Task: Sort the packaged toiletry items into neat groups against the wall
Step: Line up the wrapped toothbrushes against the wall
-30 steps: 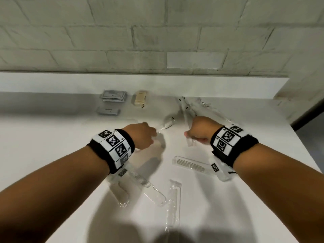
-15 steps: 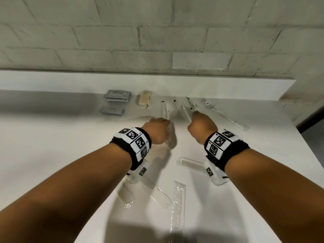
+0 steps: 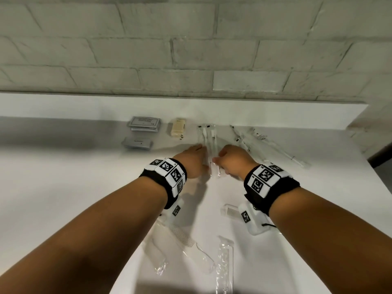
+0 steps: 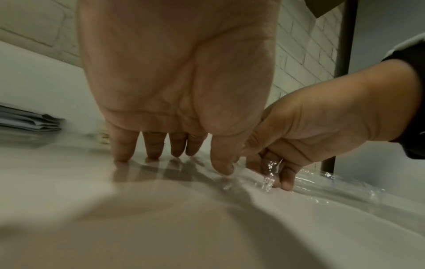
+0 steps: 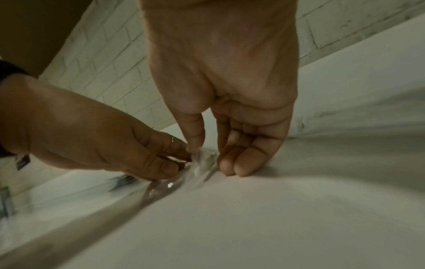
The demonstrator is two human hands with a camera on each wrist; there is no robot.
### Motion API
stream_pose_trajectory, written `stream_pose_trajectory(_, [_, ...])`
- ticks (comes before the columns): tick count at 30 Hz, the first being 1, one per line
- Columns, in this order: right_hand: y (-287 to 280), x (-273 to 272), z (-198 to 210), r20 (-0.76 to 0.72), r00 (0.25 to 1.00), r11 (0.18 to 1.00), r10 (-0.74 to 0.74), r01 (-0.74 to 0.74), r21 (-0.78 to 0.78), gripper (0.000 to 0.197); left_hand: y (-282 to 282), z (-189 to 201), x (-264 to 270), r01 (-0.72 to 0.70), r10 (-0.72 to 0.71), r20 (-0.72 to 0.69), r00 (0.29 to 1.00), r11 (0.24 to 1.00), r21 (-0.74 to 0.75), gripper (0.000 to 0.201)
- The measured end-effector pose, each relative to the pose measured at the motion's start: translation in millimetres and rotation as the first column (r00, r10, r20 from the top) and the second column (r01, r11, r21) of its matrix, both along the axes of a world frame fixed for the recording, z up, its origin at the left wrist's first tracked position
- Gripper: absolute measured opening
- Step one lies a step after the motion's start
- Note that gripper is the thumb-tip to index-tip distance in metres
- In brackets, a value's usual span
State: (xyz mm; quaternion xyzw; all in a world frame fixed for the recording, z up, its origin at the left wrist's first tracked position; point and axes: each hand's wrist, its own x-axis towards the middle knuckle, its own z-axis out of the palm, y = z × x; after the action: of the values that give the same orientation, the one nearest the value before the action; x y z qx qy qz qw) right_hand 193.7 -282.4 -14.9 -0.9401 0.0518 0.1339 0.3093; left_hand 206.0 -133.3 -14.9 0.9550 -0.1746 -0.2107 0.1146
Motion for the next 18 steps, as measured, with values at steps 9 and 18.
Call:
stream_pose_trajectory(9, [1.8,7.0,-13.4,-0.063,0.959,0.939,0.277,-0.284,-0.195,0.041,6.7,-8.3,4.2,0.163,-0.160,-0.049,0.986,0.984,0.065,0.089])
stream_pose_trajectory(18, [16.0,12.9,-11.4,-0.085,0.969,0.945,0.233,-0.247,-0.214,0.050,10.9,-8.5,19.2,0.161,-0.159,-0.034,0.987,0.985,0.060,0.092])
